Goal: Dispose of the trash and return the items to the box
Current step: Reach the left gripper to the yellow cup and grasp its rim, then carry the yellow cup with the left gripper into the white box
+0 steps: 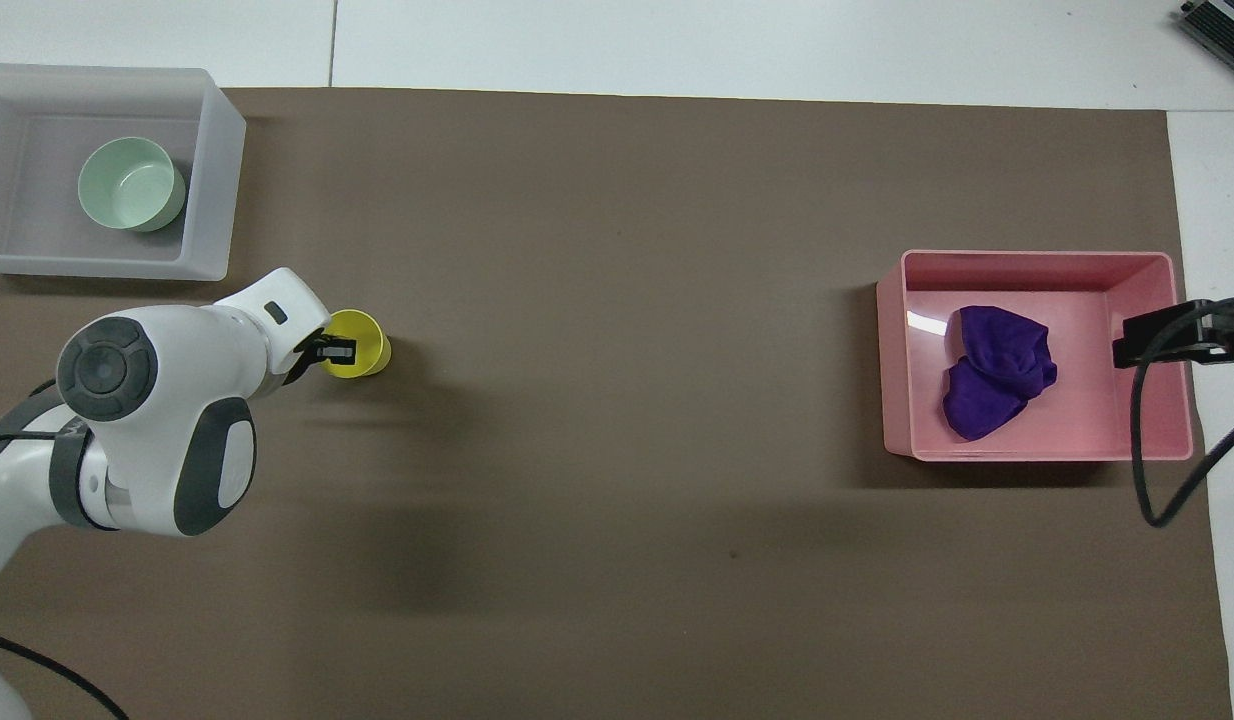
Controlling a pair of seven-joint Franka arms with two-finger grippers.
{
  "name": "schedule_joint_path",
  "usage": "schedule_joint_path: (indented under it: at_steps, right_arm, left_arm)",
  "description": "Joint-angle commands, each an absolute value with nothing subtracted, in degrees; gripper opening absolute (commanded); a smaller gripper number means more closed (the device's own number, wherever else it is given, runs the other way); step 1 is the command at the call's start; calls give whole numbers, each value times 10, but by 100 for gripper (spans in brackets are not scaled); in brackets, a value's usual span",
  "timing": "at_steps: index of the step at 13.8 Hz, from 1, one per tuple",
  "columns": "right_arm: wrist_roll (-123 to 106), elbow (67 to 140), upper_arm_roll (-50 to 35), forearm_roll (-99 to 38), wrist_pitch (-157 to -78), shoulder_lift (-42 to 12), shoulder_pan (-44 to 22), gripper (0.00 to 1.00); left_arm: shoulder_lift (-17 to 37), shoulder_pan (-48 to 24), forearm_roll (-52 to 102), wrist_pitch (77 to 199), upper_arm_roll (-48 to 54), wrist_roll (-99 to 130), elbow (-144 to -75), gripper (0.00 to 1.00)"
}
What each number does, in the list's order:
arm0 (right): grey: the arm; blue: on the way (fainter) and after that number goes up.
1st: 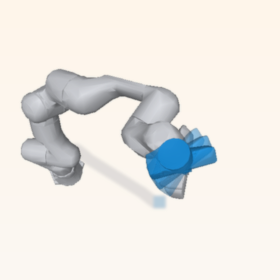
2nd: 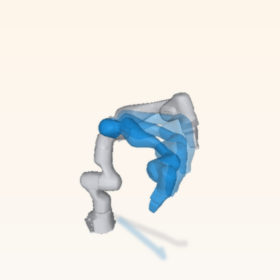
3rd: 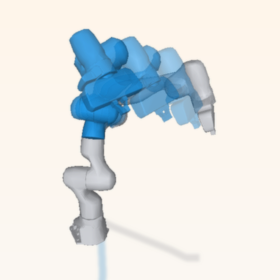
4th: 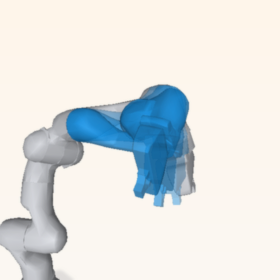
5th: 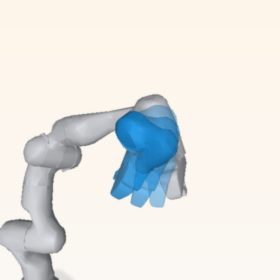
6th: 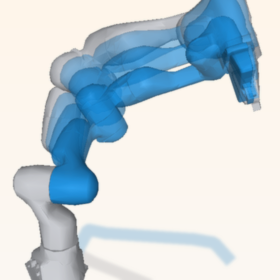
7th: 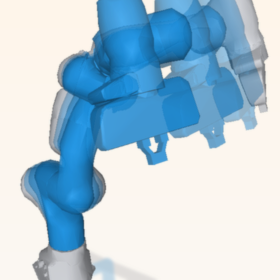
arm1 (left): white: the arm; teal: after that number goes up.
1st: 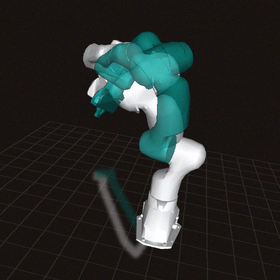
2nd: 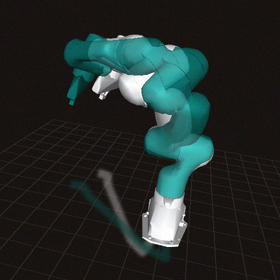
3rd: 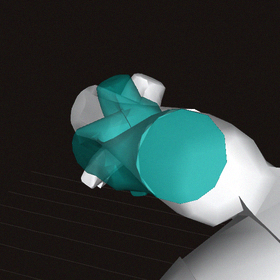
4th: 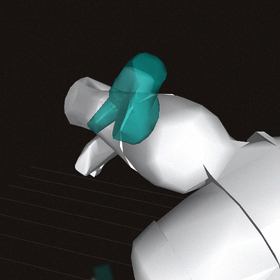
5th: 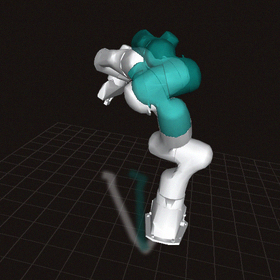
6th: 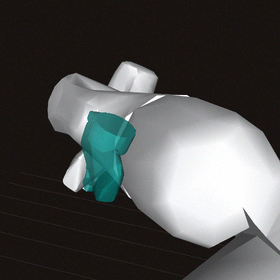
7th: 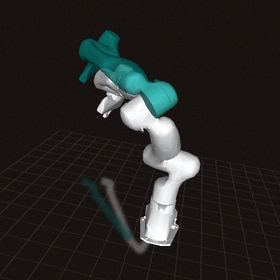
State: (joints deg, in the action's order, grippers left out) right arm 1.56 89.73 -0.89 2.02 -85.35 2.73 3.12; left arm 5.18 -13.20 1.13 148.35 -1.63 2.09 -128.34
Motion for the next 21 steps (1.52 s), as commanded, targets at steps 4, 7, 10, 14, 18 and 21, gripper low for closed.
schedule_joint_path:
  at_steps: [4, 7, 10, 14, 18, 21]
  right_arm:
    - [9, 909, -13, 28, -853, 38, 31, 100]
    - [23, 902, -15, 11, -841, 35, 30, 100]
    - [44, 888, -16, 9, -838, 28, 29, 100]
    - [69, 907, -16, -5, -848, 36, 28, 100]
    - [68, 928, -16, -5, -852, 47, 28, 100]
    - [68, 931, -16, -5, -853, 49, 29, 100]
  left_arm:
    - [76, -82, 2, 1357, -23, 25, -1117, 0]
    - [113, -47, 1, 1317, -24, 4, -1023, 0]
    - [148, -1, 3, 1318, -22, -4, -957, 0]
    - [197, 54, 11, 1317, -19, -9, -894, 0]
    - [263, 88, 20, 1317, -19, -40, -824, 0]
    - [315, 102, 21, 1338, -18, -40, -793, 0]
